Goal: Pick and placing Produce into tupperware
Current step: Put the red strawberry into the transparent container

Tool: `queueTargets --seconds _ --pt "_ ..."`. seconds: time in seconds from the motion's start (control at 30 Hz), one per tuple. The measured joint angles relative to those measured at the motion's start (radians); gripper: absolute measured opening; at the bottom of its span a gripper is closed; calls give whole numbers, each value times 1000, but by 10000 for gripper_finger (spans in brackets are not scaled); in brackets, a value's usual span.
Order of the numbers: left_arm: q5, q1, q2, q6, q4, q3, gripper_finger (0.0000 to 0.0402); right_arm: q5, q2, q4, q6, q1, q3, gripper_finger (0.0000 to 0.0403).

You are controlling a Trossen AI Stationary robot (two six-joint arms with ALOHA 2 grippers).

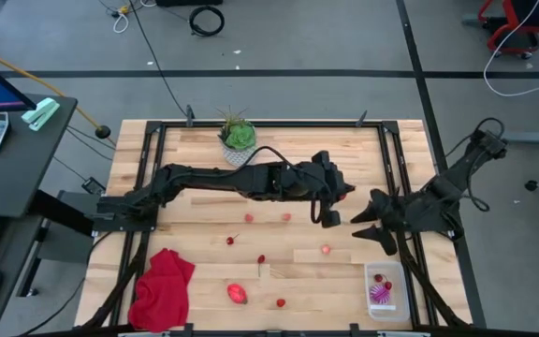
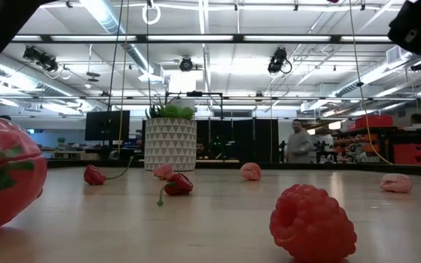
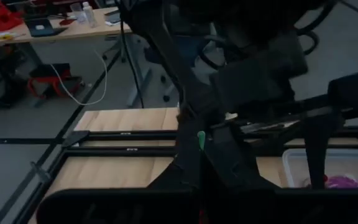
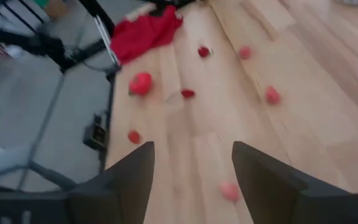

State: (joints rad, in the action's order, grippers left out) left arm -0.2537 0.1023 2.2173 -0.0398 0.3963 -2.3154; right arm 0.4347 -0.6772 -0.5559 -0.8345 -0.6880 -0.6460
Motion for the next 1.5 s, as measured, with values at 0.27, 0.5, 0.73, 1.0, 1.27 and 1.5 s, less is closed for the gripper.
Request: queueTargets --seconds 0.27,0.5,0.73,1.0,1.27,1.5 --pt "-22 23 -83 -22 167 0 5 1 -118 -68 -86 -7 0 226" --pt "-198 69 -289 39 475 0 4 1 -177 -65 -116 -9 0 227" --pt "-483 202 -452 274 863 -2 3 2 -178 -54 -119 -8 0 229" --pt "-853 500 -523 584 1123 90 2 8 -177 -46 -118 -8 0 228" --pt "-1078 553 -700 974 1083 526 2 29 -177 -44 -115 2 0 228" --pt "-964 437 -817 991 585 1022 1 32 -171 -40 -74 57 0 231"
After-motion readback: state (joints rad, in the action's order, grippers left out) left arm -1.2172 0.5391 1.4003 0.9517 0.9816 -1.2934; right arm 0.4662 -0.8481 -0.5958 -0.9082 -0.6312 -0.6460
